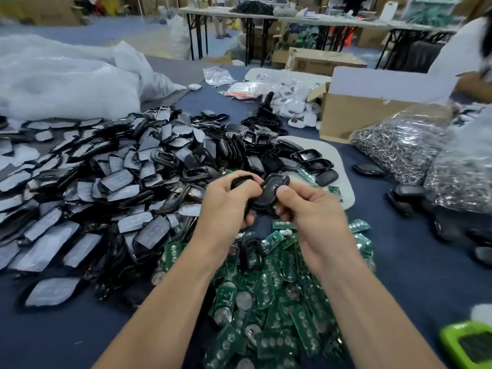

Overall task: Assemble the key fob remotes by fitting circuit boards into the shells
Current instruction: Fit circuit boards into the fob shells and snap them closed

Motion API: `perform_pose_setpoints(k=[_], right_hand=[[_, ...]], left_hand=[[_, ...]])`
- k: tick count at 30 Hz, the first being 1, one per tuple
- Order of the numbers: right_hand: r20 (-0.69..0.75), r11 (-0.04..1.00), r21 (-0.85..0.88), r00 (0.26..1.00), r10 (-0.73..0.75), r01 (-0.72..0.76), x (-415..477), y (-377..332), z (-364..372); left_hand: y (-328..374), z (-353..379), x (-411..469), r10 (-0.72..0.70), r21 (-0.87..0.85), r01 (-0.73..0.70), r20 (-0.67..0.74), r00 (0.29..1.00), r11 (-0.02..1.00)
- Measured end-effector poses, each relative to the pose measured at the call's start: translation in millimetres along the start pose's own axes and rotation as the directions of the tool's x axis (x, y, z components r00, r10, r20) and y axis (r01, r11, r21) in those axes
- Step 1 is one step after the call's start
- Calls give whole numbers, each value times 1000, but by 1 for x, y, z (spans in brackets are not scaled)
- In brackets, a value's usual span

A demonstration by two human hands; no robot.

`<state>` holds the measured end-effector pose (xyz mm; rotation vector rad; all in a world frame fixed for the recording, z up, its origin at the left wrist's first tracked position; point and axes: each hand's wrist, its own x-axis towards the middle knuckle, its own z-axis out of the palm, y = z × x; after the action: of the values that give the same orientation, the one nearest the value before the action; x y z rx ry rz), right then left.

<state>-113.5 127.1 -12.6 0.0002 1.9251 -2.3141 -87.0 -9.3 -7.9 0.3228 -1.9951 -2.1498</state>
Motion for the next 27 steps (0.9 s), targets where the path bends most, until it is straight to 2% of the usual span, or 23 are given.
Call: perform_pose_setpoints(k=[5,7,9,11,13,16,19,21,23,25,27], right_hand=[[-110,999,31,994,20,-16,5,2,-12],[-199,994,-95,977,-73,55,5,4,-13],[-266,934,-328,934,-237,144,1,7,-10],[-254,848,-486,894,-369,212,-5,10,-4],[-211,812,-531,891,-402,240,-8,13,2],[-211,865,-454,917,-339,216,-9,13,6],[-224,918,-365,942,-250,157,-6,11,2],[-214,939,-328,961,-175,98,-4,9,-3],[-158,975,-213,983,-90,55,-1,7,-7],[-86,1000,-29,996,-6,3,2,5,-10],[-9,976,199,996,93,-89,5,2,-13]], left_hand=[[-10,7,4,-55,65,52,57,997,997],[-13,9,5,-50,72,48,27,998,996],[-17,12,6,-32,68,33,-20,999,997],[-19,14,7,3,88,2,-56,998,996],[-20,15,6,95,172,-80,-80,992,982],[-20,14,2,241,322,-214,-47,969,922],[-20,12,1,225,345,-224,39,974,911],[-18,10,1,135,292,-157,92,987,944],[-16,11,-1,48,164,-66,109,993,984],[-13,12,-1,15,65,-19,69,997,998],[-11,12,0,1,-13,-1,-14,1000,1000]])
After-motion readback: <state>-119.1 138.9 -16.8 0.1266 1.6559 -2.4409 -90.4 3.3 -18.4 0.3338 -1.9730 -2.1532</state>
